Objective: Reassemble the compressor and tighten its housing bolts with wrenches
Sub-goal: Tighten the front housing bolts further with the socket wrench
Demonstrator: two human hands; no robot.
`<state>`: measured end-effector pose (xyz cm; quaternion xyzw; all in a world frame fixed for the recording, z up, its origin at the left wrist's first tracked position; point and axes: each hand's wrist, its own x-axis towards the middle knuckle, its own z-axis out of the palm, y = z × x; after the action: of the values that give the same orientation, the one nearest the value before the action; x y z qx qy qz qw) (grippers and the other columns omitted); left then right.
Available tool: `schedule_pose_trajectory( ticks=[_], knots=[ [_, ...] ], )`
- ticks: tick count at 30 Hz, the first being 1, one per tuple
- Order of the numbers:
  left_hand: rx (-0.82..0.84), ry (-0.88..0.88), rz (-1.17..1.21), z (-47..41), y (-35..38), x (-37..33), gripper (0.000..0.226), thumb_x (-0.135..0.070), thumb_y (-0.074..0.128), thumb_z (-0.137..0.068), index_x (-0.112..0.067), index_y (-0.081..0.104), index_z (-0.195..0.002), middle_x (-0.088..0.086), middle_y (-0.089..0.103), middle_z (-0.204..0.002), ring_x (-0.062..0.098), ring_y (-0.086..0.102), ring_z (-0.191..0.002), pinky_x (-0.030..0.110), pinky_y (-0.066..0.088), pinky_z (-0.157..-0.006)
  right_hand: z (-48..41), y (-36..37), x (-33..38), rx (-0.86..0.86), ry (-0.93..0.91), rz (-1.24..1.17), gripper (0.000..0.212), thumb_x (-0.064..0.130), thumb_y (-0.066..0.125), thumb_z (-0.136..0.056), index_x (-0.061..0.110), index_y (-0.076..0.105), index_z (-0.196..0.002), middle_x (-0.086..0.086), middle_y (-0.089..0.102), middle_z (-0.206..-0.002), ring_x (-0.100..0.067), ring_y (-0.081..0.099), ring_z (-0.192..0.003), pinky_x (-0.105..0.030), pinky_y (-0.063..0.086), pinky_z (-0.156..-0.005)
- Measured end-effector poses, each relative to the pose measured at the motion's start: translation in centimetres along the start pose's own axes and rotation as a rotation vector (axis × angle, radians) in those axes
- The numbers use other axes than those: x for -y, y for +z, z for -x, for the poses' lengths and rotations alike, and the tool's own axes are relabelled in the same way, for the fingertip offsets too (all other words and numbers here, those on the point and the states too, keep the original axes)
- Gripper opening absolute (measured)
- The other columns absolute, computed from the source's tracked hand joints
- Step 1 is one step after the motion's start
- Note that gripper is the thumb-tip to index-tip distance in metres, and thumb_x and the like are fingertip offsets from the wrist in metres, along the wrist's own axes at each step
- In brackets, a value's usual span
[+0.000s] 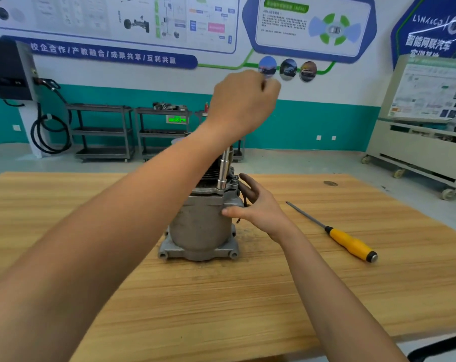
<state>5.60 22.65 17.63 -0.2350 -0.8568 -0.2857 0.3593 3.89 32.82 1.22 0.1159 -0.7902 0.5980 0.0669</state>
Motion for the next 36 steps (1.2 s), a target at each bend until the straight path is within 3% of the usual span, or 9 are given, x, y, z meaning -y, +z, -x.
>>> schedule_pose_trajectory(
  ticks=[3, 5, 10, 13, 15, 22, 27, 32, 36],
  knots=[
    [-0.024, -0.079, 0.470, -0.4, -0.9, 1.4, 0.050, -0.031, 0.045, -0.095, -0.019, 0.029, -0.049, -0.003, 0.027, -0.046, 0.009, 0.022, -0.036, 0.024, 0.024, -0.043, -0.1, -0.1, -0.1, -0.004, 0.005, -0.010, 0.101, 0.017, 0.085, -0.064, 0.024, 0.028, -0.146, 0.006, 0.043, -0.144, 0.001, 0.038, -0.125, -0.030, 0.036, -0.104],
    [0.128, -0.054, 0.653, -0.3, -1.9, 2.0, 0.053, -0.025, 0.047, -0.094, -0.023, 0.031, -0.044, -0.006, 0.026, -0.043, 0.011, 0.018, -0.037, 0.020, 0.017, -0.039, -0.1, 0.0, -0.1, -0.007, 0.011, -0.016, 0.101, 0.016, 0.086, -0.063, 0.024, 0.028, -0.146, 0.006, 0.044, -0.144, -0.006, 0.039, -0.131, -0.037, 0.036, -0.109],
    [0.331, -0.028, 0.576, -0.6, -2.4, 2.1, 0.055, -0.020, 0.048, -0.093, -0.023, 0.039, -0.039, -0.005, 0.032, -0.043, 0.012, 0.023, -0.038, 0.020, 0.022, -0.041, -0.2, -0.2, 0.4, 0.006, 0.014, 0.029, 0.104, 0.017, 0.087, -0.062, 0.024, 0.027, -0.147, 0.006, 0.044, -0.144, -0.009, 0.039, -0.133, -0.044, 0.034, -0.111],
    [0.145, -0.005, 0.331, 0.0, -0.8, 0.8, 0.044, -0.023, 0.045, -0.096, -0.014, 0.044, -0.053, 0.000, 0.044, -0.050, 0.013, 0.040, -0.045, 0.025, 0.032, -0.047, -0.1, -0.1, 0.5, 0.002, 0.017, 0.006, 0.102, 0.015, 0.086, -0.063, 0.023, 0.028, -0.146, 0.005, 0.043, -0.145, -0.008, 0.038, -0.133, -0.042, 0.034, -0.110],
    [-0.064, -0.045, 0.208, 0.7, 0.4, 0.3, 0.041, -0.023, 0.040, -0.098, -0.014, 0.037, -0.058, 0.002, 0.042, -0.056, 0.020, 0.042, -0.061, 0.033, 0.026, -0.057, 0.1, 0.2, 0.4, -0.011, 0.015, -0.013, 0.100, 0.015, 0.085, -0.064, 0.022, 0.029, -0.146, 0.004, 0.041, -0.146, -0.006, 0.038, -0.131, -0.039, 0.035, -0.110],
    [-0.327, -0.187, 0.402, 1.3, 1.2, 0.2, 0.047, -0.019, 0.047, -0.090, -0.017, 0.025, -0.049, -0.002, 0.023, -0.047, 0.014, 0.021, -0.047, 0.034, 0.016, -0.050, 0.2, 0.4, 0.2, -0.013, 0.005, -0.024, 0.100, 0.019, 0.085, -0.065, 0.023, 0.028, -0.147, 0.006, 0.039, -0.147, 0.002, 0.035, -0.124, -0.033, 0.034, -0.109],
    [-0.167, -0.138, 0.591, 0.7, 0.4, 1.2, 0.047, -0.011, 0.049, -0.087, -0.017, 0.025, -0.046, -0.008, 0.020, -0.041, 0.009, 0.016, -0.041, 0.027, 0.016, -0.046, 0.1, 0.1, 0.0, -0.010, 0.001, -0.017, 0.100, 0.017, 0.085, -0.064, 0.023, 0.029, -0.146, 0.006, 0.042, -0.146, -0.006, 0.038, -0.131, -0.041, 0.035, -0.110],
    [0.270, -0.134, 0.937, 0.5, -1.1, 2.5, 0.041, -0.014, 0.044, -0.074, -0.025, 0.031, -0.037, -0.008, 0.024, -0.039, 0.009, 0.015, -0.037, 0.012, 0.014, -0.039, -0.3, -0.2, -0.3, 0.011, 0.006, -0.034, 0.099, 0.010, 0.086, -0.062, 0.020, 0.032, -0.145, 0.006, 0.045, -0.143, -0.006, 0.041, -0.131, -0.043, 0.037, -0.109],
    [0.467, -0.170, 0.967, 0.0, -1.8, 3.1, 0.033, -0.021, 0.040, -0.070, -0.022, 0.032, -0.038, -0.008, 0.023, -0.039, 0.009, 0.013, -0.038, 0.017, 0.011, -0.037, -0.5, -0.3, -0.6, 0.013, 0.005, -0.061, 0.098, 0.009, 0.086, -0.061, 0.019, 0.035, -0.144, 0.007, 0.047, -0.141, -0.005, 0.043, -0.129, -0.043, 0.037, -0.109]
  ],
)
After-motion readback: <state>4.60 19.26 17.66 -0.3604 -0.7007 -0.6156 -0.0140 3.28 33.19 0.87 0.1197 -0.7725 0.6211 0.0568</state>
